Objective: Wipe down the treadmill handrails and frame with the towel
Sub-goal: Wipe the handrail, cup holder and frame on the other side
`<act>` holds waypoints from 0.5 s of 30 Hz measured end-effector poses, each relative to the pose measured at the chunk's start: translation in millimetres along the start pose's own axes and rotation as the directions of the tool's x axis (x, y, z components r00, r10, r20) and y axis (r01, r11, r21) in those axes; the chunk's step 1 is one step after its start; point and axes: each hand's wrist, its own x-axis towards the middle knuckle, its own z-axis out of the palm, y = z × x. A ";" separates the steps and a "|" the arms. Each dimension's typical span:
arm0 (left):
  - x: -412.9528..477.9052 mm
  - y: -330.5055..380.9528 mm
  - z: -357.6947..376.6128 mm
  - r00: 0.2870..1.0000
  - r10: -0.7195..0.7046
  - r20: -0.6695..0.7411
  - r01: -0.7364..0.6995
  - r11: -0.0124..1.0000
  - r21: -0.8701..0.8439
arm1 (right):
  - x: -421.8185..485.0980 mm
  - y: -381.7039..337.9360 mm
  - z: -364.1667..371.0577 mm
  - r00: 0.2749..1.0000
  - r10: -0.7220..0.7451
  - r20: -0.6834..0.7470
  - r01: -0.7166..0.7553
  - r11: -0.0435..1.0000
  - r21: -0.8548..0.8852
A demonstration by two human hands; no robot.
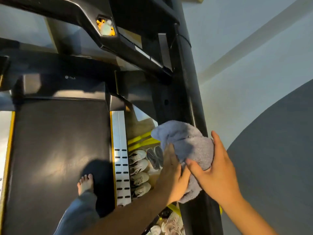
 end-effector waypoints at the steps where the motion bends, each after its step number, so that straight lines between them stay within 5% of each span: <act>1: 2.2 -4.6 -3.0 0.999 0.015 0.052 -0.015 1.000 -0.006 | -2.8 0.8 0.6 1.000 -0.023 -0.002 0.023 0.999 -0.043; 8: 18.9 23.3 -14.9 0.982 -0.170 0.080 0.188 0.913 -0.363 | 60.0 -37.8 -1.5 0.970 -0.242 0.000 0.233 0.936 -0.264; 12: 78.4 34.5 -35.5 0.959 -0.022 -0.282 -0.025 0.987 -0.162 | 112.6 -69.0 -2.4 0.957 -0.267 -0.113 0.245 0.954 -0.172; 15: 111.4 55.4 -55.0 0.944 0.074 -0.321 -0.089 0.996 -0.031 | 144.9 -81.3 -2.9 0.958 -0.233 -0.168 0.226 0.972 -0.059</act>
